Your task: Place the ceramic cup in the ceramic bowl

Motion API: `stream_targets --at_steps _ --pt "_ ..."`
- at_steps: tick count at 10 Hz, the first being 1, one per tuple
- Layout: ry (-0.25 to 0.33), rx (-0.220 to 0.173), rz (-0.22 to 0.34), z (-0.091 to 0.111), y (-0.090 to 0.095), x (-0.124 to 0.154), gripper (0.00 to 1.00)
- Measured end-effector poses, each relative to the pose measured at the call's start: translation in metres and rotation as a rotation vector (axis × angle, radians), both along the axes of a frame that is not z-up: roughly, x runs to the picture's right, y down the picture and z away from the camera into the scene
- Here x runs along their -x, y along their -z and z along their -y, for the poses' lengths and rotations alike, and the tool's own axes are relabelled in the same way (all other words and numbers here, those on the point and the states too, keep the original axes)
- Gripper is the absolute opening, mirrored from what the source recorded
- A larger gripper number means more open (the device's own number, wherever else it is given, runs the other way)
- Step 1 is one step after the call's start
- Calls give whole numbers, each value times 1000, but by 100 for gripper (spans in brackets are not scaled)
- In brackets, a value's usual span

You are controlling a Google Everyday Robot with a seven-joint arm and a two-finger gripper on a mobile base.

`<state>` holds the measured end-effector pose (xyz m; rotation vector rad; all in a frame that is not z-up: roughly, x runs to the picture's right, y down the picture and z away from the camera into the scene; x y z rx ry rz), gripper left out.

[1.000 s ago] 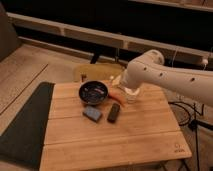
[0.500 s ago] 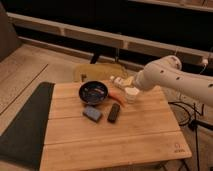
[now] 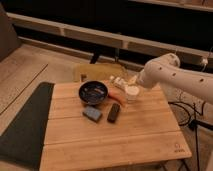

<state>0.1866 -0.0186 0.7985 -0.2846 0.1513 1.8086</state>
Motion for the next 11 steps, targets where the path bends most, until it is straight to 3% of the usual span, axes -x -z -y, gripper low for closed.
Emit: stream_targets --at_steps 2,4,8,11 --pt "26 41 55 -8 -36 21 65" --pt "53 79 99 -12 -59 37 65" --pt "130 117 140 -2 -82 51 65" --pt "109 152 152 -8 -88 51 65"
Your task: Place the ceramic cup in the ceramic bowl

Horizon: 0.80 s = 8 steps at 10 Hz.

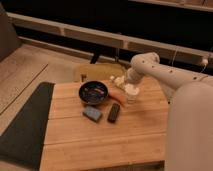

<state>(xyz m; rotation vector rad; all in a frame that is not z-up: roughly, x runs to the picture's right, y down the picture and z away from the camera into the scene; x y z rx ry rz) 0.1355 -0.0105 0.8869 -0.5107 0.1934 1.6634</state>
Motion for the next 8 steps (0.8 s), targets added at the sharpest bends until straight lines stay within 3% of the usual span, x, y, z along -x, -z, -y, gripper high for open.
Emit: stream_targets --at_steps 5,8 --pt "4 -3 -2 1 1 -1 65" --pt "40 2 -4 -4 4 -3 65"
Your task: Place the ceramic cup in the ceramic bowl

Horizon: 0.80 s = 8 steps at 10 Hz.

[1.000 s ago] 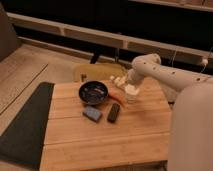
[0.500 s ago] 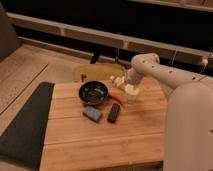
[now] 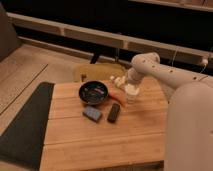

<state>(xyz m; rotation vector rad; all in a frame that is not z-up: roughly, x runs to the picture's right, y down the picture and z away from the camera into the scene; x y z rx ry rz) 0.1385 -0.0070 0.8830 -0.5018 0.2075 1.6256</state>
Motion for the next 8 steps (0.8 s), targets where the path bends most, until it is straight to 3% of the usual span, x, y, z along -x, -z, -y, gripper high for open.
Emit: stream_targets --at_steps 5,6,8 --pt "25 65 -1 -17 -20 7 65" --pt "28 76 -2 -19 -24 6 60" --pt "29 104 2 -25 -32 4 38"
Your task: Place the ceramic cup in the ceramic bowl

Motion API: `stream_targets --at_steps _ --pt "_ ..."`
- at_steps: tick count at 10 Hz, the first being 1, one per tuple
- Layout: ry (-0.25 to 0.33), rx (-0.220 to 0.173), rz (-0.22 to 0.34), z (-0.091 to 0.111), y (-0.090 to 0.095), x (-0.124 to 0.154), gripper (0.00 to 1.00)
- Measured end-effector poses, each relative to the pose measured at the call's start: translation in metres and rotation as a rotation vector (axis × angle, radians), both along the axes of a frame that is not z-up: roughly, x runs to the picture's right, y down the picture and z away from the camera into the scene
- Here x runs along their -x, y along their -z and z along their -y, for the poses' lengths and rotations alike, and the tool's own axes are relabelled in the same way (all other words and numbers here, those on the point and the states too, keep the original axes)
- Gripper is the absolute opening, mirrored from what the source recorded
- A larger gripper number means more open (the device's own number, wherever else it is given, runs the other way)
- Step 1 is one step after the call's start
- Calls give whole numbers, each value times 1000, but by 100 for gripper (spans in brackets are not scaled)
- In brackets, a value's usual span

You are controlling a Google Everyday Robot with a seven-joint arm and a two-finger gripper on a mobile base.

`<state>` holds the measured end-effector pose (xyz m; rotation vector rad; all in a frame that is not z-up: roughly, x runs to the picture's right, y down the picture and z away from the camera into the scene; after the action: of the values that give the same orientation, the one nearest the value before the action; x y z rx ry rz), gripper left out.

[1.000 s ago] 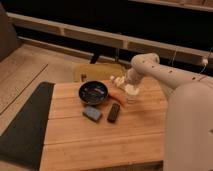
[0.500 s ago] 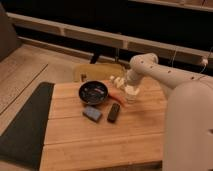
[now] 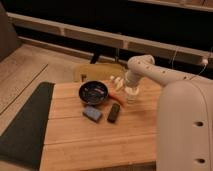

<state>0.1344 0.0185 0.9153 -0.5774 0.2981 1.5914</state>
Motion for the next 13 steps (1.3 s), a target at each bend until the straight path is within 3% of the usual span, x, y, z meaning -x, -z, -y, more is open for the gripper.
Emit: stream_targets --at_steps 3,5,6,7,9,11,13 --pt "-7 19 10 0 -4 -1 8" --pt "-12 10 13 8 0 -1 0" --pt "-8 -26 20 26 10 2 0" --pt "16 -88 36 51 28 9 0" --pt "119 -208 96 93 66 45 0" --pt "229 -270 174 107 91 93 0" --pt "316 -269 251 98 99 138 0"
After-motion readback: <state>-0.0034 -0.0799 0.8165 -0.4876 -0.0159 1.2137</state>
